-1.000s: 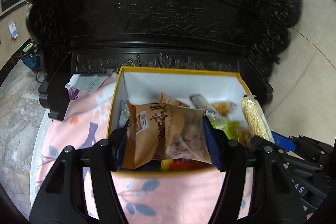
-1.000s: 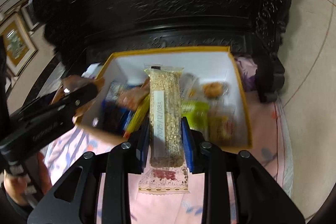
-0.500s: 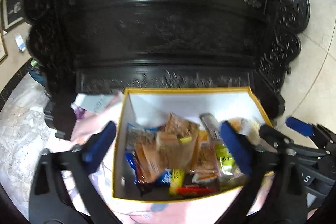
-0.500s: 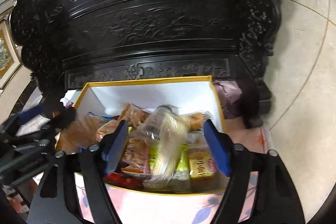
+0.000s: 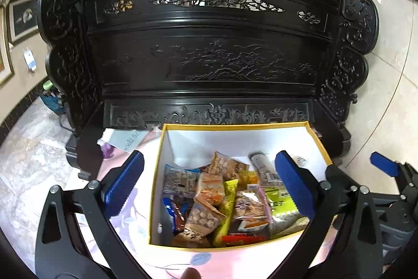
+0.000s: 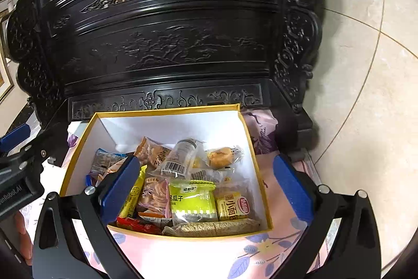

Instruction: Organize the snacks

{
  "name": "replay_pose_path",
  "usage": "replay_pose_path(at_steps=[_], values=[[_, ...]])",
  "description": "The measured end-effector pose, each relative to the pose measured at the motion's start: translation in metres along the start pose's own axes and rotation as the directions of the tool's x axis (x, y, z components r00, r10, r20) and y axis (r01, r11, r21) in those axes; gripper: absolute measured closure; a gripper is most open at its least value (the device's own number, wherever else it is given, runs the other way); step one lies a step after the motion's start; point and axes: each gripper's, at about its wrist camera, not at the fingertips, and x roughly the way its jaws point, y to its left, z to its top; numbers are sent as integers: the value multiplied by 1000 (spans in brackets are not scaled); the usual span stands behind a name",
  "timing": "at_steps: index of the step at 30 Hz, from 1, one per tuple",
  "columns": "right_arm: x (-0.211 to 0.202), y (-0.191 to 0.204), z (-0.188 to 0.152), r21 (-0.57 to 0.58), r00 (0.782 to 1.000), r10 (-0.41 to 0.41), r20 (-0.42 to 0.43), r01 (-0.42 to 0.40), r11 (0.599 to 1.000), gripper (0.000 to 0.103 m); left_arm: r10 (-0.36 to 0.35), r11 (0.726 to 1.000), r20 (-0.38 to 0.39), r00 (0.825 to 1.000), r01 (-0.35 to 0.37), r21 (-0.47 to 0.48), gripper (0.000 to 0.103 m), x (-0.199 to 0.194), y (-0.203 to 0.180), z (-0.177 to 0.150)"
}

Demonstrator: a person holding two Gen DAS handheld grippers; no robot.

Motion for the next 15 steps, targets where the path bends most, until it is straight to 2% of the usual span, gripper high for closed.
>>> replay_pose_path(at_steps=[4,7,15], values=[[0,4,-2,-11,1000,7,-7,-7,1000,1,59,998,26,998,-60,34,2,-5,-6,-1],[0,8,-3,-23,1000,11,-13,-12,1000,1,12,1000,15,1000,-12,16,2,-7,-5,-1],[3,9,-5,-33,1000,11,-26,-12,999,1,10,1000,-1,1000,-10,7,2,-6,-6,-1]])
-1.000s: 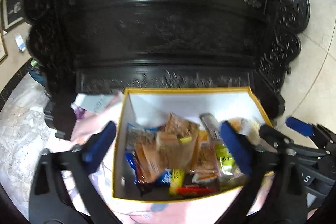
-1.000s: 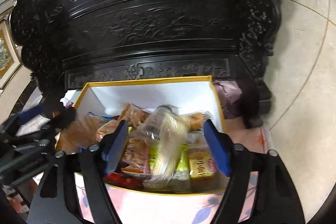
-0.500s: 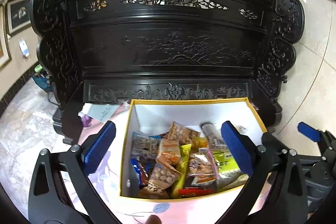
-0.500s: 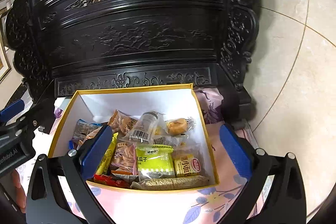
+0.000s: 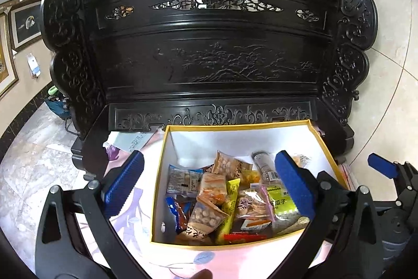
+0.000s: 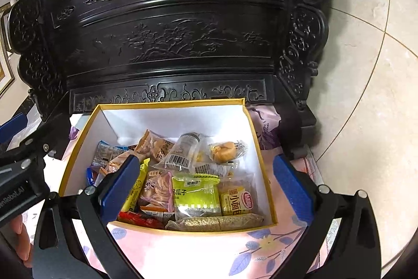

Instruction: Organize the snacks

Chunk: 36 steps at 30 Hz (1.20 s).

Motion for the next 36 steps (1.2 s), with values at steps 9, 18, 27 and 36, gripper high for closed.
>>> replay_pose_path(at_steps=[9,18,27,36], values=[[3,2,-1,-10,1000,1,-11,-1,1000,1,-9,1000,-27,1000,9,-4,2,3,-2,-1],[5,5,-2,-22,1000,-3,-21,3,1000,1,-1,1000,-26,1000,2,22,2,2,-5,-3],[7,6,-3,-26,999,0,-32,-1,1000,1,37,999,-42,998,-36,22,2,5,-7,-5],[8,8,-3,-30,999,1,-39,-2,1000,1,72,996,-18,997,-71,48,2,-1,-13,-4]])
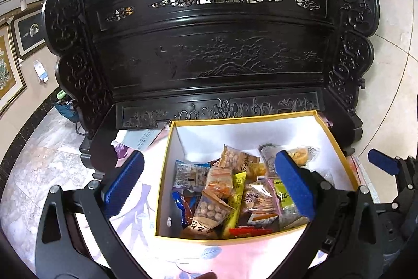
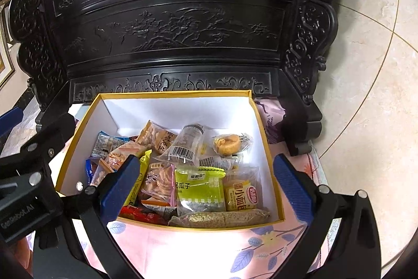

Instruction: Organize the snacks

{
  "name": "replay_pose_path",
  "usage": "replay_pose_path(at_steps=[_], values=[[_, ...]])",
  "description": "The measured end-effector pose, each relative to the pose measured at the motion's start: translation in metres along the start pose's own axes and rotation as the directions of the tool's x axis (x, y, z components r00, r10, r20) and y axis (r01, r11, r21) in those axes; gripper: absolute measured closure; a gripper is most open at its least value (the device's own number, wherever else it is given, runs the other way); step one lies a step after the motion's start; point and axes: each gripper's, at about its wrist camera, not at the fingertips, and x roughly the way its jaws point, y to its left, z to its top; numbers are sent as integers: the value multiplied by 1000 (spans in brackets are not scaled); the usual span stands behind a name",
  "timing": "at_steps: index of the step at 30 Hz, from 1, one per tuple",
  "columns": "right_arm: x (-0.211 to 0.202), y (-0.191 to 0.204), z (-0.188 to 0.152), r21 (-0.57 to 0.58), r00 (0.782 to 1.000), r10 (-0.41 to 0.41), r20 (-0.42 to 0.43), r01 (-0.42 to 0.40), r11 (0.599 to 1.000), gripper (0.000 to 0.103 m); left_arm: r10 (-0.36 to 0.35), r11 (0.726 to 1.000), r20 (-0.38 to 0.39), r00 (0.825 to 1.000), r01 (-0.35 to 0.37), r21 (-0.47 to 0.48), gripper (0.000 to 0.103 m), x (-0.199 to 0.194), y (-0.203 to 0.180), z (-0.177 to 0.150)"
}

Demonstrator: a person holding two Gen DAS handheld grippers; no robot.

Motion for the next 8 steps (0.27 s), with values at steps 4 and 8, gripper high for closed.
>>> replay_pose_path(at_steps=[4,8], values=[[1,0,0,0,1000,1,-5,-1,1000,1,-5,1000,-5,1000,5,-2,2,0,0,1],[1,0,0,-1,1000,4,-7,-4,1000,1,-5,1000,-8,1000,5,-6,2,0,1,1]])
